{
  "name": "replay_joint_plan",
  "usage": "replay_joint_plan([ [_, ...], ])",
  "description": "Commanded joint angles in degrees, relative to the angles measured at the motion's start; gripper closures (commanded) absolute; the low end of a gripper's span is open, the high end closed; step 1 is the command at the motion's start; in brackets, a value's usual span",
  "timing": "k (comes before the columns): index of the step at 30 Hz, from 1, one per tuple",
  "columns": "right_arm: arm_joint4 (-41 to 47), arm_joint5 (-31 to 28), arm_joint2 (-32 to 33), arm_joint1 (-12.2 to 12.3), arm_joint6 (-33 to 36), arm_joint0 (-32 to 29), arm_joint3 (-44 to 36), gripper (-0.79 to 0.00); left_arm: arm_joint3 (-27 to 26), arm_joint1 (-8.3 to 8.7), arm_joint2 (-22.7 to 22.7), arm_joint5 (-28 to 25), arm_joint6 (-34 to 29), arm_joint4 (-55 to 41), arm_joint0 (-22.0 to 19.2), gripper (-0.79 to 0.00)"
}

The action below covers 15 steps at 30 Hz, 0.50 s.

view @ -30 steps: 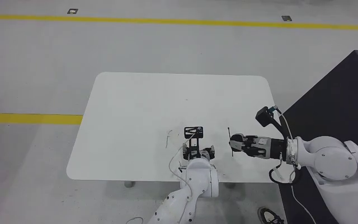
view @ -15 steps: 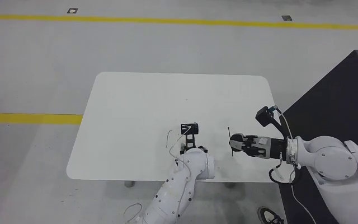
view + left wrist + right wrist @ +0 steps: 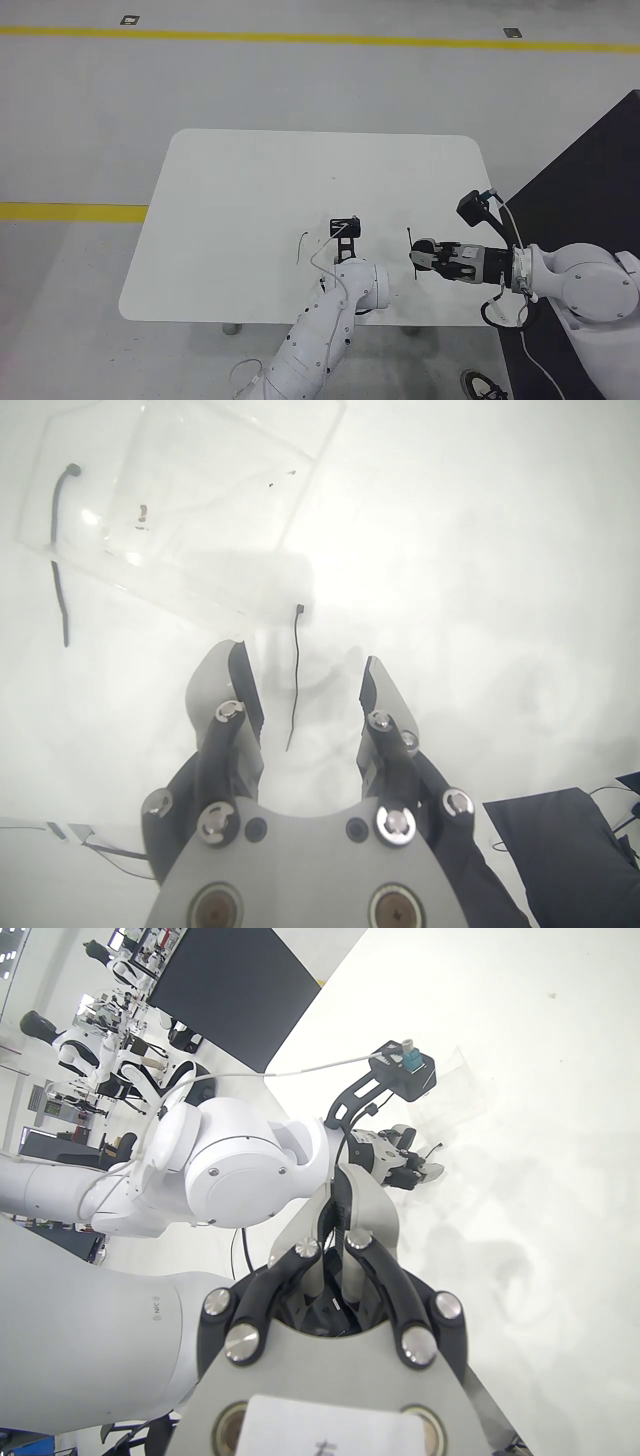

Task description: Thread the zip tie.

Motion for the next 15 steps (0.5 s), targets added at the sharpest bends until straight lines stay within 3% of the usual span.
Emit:
replay_joint_plan([
  [1,0.0,0.0,0.0,0.0,0.0,0.0,0.0,0.0,0.23,-0.04,-0.02,0.25,0.25,0.07,-0.28,-0.443],
  [4,0.0,0.0,0.0,0.0,0.0,0.0,0.0,0.0,-0.73,-0.11,-0.77,2.0,2.0,-0.77,-0.59,-0.416],
  [8,0.0,0.0,0.0,0.0,0.0,0.0,0.0,0.0,-2.49,0.02,-0.54,3.32,3.33,-3.52,-0.6,-0.489],
  [15,0.0,0.0,0.0,0.0,0.0,0.0,0.0,0.0,-4.46,0.67,0.41,3.33,3.33,-2.17,1.85,-0.459],
])
